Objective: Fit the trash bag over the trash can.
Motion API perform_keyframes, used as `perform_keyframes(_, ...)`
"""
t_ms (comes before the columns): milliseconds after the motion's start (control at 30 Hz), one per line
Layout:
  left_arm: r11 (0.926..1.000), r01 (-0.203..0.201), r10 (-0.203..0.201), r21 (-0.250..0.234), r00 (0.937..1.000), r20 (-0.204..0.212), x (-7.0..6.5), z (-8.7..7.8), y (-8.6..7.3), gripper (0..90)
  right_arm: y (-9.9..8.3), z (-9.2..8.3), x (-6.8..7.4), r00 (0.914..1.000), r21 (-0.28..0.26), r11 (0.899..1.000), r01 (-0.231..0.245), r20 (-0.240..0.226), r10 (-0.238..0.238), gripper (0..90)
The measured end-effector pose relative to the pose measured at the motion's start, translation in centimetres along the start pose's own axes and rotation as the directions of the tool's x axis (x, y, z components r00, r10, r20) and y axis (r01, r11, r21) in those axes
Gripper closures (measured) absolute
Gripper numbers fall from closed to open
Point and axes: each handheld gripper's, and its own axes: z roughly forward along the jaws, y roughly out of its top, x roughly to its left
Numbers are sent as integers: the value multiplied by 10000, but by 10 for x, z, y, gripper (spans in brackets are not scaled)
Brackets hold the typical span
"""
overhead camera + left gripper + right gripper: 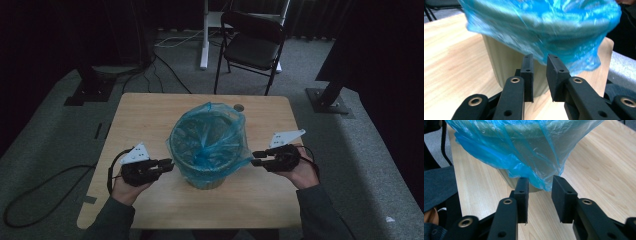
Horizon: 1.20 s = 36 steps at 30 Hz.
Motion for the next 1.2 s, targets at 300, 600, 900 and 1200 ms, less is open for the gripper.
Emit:
perform_keyframes(300,9984,-59,36,-557,9991,-413,7,-7,16,727,5,-13,-5,9993,-622,9978,-218,298,237,591)
perform_keyframes(600,9955,40,-95,-950,9983,-574,14,-8,31,695,25,-11,-9,9972,-1106,9932,-361,606,430,601)
perform_keyframes(900,9929,311,-405,-1146,9959,-807,23,1,45,666,44,1,-18,9916,-1495,9869,-614,1036,774,606)
perform_keyframes(1200,9929,582,-705,-1034,9903,-1199,37,18,56,632,56,10,-33,9833,-2101,9685,-1336,937,1559,583)
